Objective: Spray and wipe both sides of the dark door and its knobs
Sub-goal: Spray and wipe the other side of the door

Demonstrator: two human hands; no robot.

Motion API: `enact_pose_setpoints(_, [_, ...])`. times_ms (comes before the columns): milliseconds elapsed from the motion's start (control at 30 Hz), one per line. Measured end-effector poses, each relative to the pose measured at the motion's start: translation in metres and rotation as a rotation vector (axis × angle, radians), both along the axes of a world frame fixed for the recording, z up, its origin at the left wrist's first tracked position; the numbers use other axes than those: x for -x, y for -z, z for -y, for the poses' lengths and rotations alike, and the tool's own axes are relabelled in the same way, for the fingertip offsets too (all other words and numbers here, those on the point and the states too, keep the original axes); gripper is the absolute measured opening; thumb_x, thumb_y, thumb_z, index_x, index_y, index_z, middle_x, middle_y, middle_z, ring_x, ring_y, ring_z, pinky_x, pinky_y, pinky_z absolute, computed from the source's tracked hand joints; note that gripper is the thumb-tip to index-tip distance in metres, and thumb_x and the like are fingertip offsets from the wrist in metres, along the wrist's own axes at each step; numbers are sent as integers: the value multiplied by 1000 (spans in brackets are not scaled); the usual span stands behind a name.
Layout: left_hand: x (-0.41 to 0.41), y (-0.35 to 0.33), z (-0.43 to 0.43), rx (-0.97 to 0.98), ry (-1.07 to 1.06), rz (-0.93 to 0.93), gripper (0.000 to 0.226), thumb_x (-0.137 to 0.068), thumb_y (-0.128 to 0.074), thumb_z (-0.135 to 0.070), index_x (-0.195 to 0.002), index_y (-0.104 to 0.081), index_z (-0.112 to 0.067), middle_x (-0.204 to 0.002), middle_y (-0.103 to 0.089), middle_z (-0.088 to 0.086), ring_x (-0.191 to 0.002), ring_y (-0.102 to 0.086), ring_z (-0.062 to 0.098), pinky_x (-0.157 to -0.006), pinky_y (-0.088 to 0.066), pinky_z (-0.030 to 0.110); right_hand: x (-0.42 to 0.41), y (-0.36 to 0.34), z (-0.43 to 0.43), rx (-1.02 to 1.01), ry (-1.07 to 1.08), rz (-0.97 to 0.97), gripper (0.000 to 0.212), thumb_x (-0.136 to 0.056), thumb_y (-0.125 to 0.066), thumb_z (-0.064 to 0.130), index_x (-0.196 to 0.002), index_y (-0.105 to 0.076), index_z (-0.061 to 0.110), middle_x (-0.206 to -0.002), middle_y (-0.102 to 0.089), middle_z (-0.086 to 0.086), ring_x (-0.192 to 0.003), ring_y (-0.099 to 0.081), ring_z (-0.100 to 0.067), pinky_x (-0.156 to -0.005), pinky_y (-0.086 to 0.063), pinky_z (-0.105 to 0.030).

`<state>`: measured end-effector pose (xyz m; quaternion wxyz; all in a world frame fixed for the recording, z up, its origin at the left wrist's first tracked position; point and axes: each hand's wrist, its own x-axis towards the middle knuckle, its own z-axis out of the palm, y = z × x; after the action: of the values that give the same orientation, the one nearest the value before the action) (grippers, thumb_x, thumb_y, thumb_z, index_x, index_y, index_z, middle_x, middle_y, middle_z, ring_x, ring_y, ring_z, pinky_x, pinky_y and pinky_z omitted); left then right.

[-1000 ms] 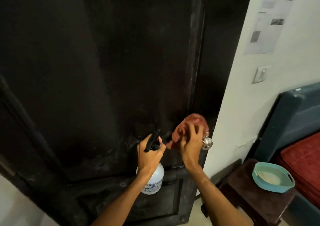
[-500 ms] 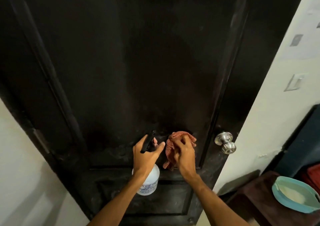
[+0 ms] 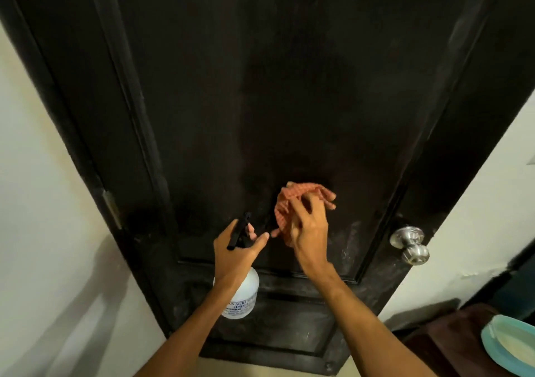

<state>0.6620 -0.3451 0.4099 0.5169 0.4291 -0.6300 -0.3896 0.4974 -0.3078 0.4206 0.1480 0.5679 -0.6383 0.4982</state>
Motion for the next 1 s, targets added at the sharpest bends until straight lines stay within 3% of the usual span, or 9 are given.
enact_pose_setpoints(133, [-21, 12, 2, -56, -81, -45, 19, -79, -80, 3, -74, -67, -9, -68, -69, 2, -69, -68, 19, -75, -58, 41, -20, -15, 25, -65, -127, -239, 42, -95, -57, 25, -134, -66, 14, -137, -55, -9, -121, -52, -25, -94, -50, -28])
enact_pose_setpoints(267, [-37, 11, 6, -41, -59, -83, 23, -77, -88, -2, -79, -67, -12, -72, -70, 1, -71, -70, 14, -76, -57, 27, -27, 21, 34, -387, -155, -572, 71, -54, -95, 27, -120, -70, 25, -112, -54, -3, -96, -55, -24, -64, -54, -34])
enact_pose_setpoints(433, [-54, 3, 16, -62, -73, -163, 23, -76, -91, -12, -84, -70, -12, -77, -72, 2, -78, -72, 15, -80, -57, 21, -54, -15, 60, -275, 30, -502, 70, -75, -80, 48, -140, -54, 35, -130, -52, -7, -110, -50, -29, -77, -47, -42])
enact_pose_setpoints(567, [-59, 13, 9, -86, -63, -162, 21, -76, -91, -9, -85, -72, -13, -80, -74, 1, -80, -73, 14, -83, -58, 26, -47, 56, 41, -450, -158, -705, 74, -67, -85, 54, -133, -62, 29, -119, -49, -6, -109, -47, -30, -73, -57, -45])
enact_pose_setpoints(667, [-49, 8, 10, -85, -21, -173, 20, -77, -88, -3, -82, -70, -9, -74, -72, 1, -75, -71, 13, -80, -57, 22, -5, 64, 8, -503, -96, -533, 72, -60, -92, 41, -127, -66, 32, -119, -48, 0, -111, -50, -27, -76, -58, -42])
enact_pose_setpoints(767, [-33, 7, 5, -78, 12, -130, 21, -79, -88, -6, -80, -67, -9, -71, -70, 0, -71, -69, 11, -76, -55, 18, 35, 40, -6, -267, 77, -202, 51, -77, -85, 19, -122, -66, 32, -123, -52, 0, -113, -56, -30, -72, -60, -43])
enact_pose_setpoints(833, [-20, 11, -1, -87, 28, -98, 23, -80, -88, -9, -79, -65, -11, -70, -69, -2, -68, -67, 9, -72, -54, 17, 36, 28, -7, -193, 101, -83, 64, -74, -87, 13, -131, -64, 27, -131, -51, -6, -118, -54, -30, -76, -59, -41])
enact_pose_setpoints(933, [-1, 17, -11, -88, 47, -37, 25, -79, -89, -12, -77, -64, -15, -66, -68, -4, -63, -65, 8, -66, -53, 24, 31, 58, -16, -342, 5, -153, 61, -81, -77, 6, -137, -61, 23, -137, -46, -13, -125, -47, -37, -92, -53, -48])
enact_pose_setpoints(1000, [15, 17, -17, -61, 84, -4, 26, -79, -90, -13, -75, -64, -17, -66, -68, -2, -63, -66, 12, -66, -55, 28, 32, 73, -35, -378, 0, -189, 46, -89, -58, 8, -132, -64, 23, -133, -48, -6, -126, -51, -31, -92, -51, -37])
